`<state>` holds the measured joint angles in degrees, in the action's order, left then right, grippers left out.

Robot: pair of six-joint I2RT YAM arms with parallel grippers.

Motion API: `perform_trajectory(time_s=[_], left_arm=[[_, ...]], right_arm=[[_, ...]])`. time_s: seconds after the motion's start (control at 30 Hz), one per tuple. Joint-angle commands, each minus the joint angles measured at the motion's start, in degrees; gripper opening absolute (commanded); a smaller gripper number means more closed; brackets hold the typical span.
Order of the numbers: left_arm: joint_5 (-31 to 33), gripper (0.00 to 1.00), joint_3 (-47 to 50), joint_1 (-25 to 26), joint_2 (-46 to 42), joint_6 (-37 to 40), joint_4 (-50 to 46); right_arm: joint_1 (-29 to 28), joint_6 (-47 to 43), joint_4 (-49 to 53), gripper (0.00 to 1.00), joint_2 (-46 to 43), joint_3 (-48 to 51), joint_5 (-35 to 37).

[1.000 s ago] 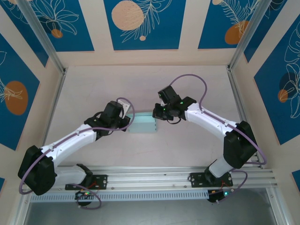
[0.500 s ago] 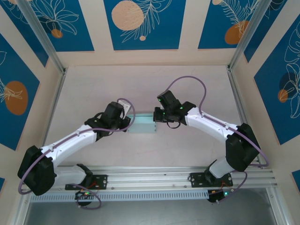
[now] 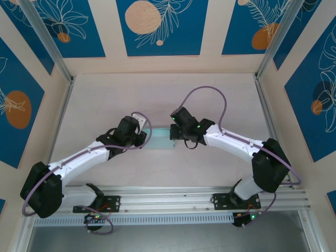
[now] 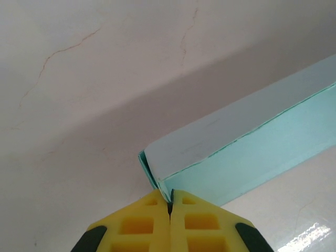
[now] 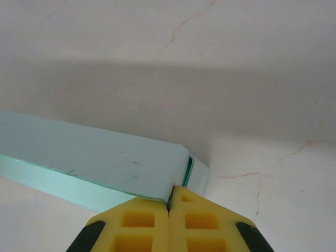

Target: Fold the paper box

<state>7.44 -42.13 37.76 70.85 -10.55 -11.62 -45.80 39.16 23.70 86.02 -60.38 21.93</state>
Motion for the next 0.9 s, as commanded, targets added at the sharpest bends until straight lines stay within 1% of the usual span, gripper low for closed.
perform_trajectory(time_s=[0.0,0.17,0.2,0.3,0.37,0.4,0.43,0.53,0.6,0.8,0.87], left_arm=[[-4.12,0.0,3.81,2.18,1.09,-1.23,-2.59],[-4.83,0.01,7.33,2.2,-1.45,-3.03,1.57],[-5.26,0.05,8.38,2.23,-2.45,-3.74,3.01],[-6.95,0.09,11.22,2.16,-5.79,-5.37,6.77],[-7.16,0.11,11.98,2.23,-7.91,-6.23,7.27],[-7.47,0.14,11.94,2.2,-8.84,-6.24,6.86],[-7.8,0.19,11.82,2.2,-9.49,-6.16,6.26],[-9.58,0.41,11.64,2.2,-11.7,-6.47,5.33],[-10.18,0.53,11.27,2.16,-13.12,-6.9,4.26],[-9.07,0.87,8.82,2.11,-16.07,-8.51,1.19],[-7.34,0.93,8.17,2.14,-16.87,-9.6,0.72]], right_arm=[[-3.49,-1.56,-1.03,0.0,0.78,3.91,-1.41],[-6.67,-3.54,-5.73,0.0,0.14,8.2,4.27],[-7.2,-3.8,-6.85,0.0,-0.17,9.02,5.57],[-8.39,-4.57,-10.12,0.0,-1.22,11.24,9.22],[-8.85,-5.0,-12.03,0.0,-1.93,12.29,10.65],[-9.02,-5.2,-12.81,0.0,-2.12,12.71,11.21],[-9.13,-5.36,-13.35,0.0,-2.28,12.96,11.57],[-9.5,-5.45,-13.68,0.0,-2.17,12.67,12.39],[-9.78,-5.68,-13.48,0.0,-1.84,12.03,12.51],[-10.71,-5.71,-9.34,0.0,0.62,8.56,13.88],[-10.8,-5.8,-8.79,0.0,1.03,8.04,14.19]])
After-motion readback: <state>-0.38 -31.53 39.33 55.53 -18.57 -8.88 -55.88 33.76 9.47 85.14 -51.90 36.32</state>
